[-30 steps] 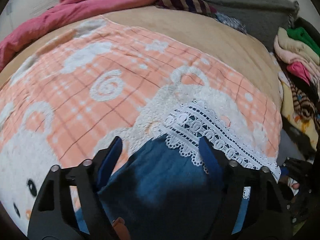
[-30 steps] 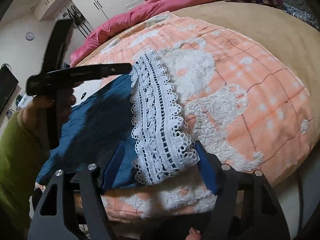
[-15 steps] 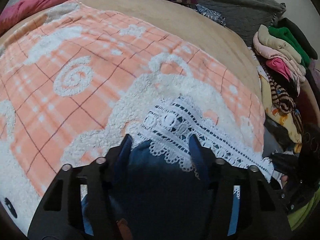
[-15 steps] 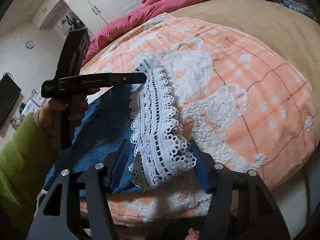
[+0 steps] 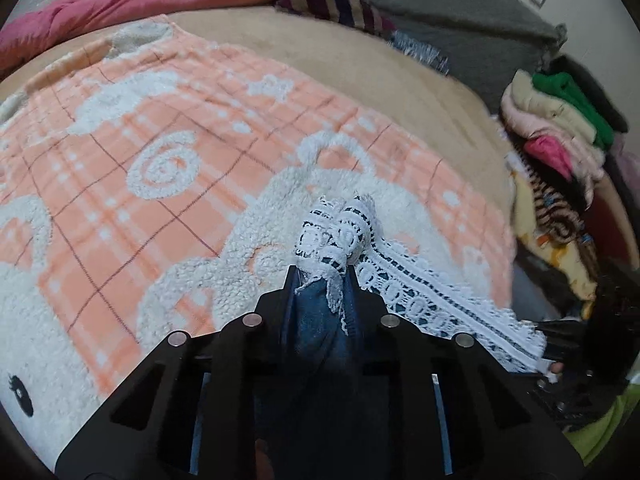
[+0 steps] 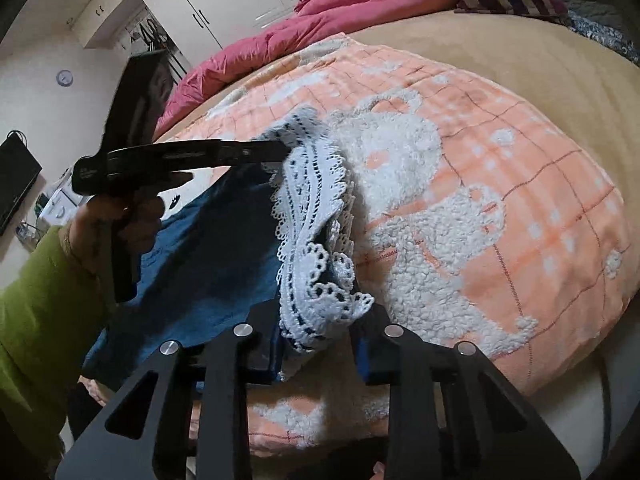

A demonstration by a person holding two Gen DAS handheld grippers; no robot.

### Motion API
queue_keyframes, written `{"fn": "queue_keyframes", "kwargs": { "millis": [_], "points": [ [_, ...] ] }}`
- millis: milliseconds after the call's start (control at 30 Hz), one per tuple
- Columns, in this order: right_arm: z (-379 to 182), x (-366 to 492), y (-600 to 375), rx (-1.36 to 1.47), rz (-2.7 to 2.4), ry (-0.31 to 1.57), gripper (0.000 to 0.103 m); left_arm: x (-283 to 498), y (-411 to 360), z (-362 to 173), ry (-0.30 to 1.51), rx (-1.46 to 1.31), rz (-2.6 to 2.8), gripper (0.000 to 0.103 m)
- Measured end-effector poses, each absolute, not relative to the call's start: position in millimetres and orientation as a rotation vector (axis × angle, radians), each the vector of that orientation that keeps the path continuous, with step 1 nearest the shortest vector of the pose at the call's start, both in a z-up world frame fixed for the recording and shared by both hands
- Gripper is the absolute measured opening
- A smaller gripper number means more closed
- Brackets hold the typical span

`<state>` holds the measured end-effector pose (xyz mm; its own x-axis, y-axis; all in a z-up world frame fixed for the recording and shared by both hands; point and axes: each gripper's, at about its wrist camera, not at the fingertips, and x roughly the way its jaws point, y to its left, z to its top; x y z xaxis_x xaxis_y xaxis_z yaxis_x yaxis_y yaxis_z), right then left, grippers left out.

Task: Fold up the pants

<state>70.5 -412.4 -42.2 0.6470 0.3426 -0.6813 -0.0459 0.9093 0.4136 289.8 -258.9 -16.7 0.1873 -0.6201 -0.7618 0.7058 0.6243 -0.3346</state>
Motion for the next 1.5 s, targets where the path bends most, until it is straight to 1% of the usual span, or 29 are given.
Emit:
{"fn": "queue_keyframes", "kwargs": {
  "millis": [233, 333, 500, 800, 933, 1000, 1067, 1167, 1200, 1233, 1267, 1300, 1333, 1400, 1467, 1500],
  "points": [
    [-5, 52, -382, 0.291, 0.324, 0.725, 0.023, 279, -220, 13, 0.945, -0.004, -0.958, 0.014],
    [12, 46, -362, 0.238, 0.368, 0.69, 0.023, 271, -191, 28, 0.911, -0.049, -0.958, 0.014],
    [29, 41, -325, 0.164, 0.448, 0.655, 0.023, 259, -141, 37, 0.882, -0.102, -0.939, 0.014],
    [23, 38, -233, -0.003, 0.583, 0.684, 0.023, 244, -64, 21, 0.909, -0.157, -0.845, 0.014],
    [6, 34, -194, -0.12, 0.597, 0.718, 0.023, 243, -47, 7, 0.95, -0.18, -0.788, 0.018],
    [-4, 32, -177, -0.173, 0.611, 0.738, 0.023, 245, -27, 5, 0.944, -0.257, -0.763, 0.019],
    [-14, 29, -163, -0.211, 0.644, 0.757, 0.023, 246, -7, 7, 0.932, -0.33, -0.716, 0.032],
    [-26, 21, -143, -0.291, 0.667, 0.766, 0.023, 241, 13, 7, 0.944, -0.369, -0.645, 0.043],
    [-29, 19, -138, -0.311, 0.671, 0.768, 0.023, 239, 15, 6, 0.944, -0.374, -0.637, 0.044],
    [-33, 18, -133, -0.339, 0.668, 0.773, 0.023, 237, 17, 4, 0.948, -0.385, -0.636, 0.05],
    [-37, 16, -130, -0.366, 0.663, 0.774, 0.023, 235, 20, 0, 0.96, -0.405, -0.64, 0.059],
    [-39, 15, -127, -0.392, 0.657, 0.771, 0.023, 235, 20, -3, 0.97, -0.409, -0.633, 0.063],
    [-41, 13, -124, -0.42, 0.651, 0.763, 0.025, 235, 21, -8, 0.98, -0.406, -0.62, 0.066],
    [-43, 11, -121, -0.444, 0.654, 0.751, 0.027, 235, 17, -18, 1.009, -0.367, -0.574, 0.067],
    [-44, 6, -119, -0.455, 0.676, 0.732, 0.037, 234, 11, -22, 1.015, -0.334, -0.546, 0.066],
    [-44, 4, -120, -0.44, 0.701, 0.725, 0.04, 231, 10, -23, 1.004, -0.326, -0.552, 0.062]
  ]
}}
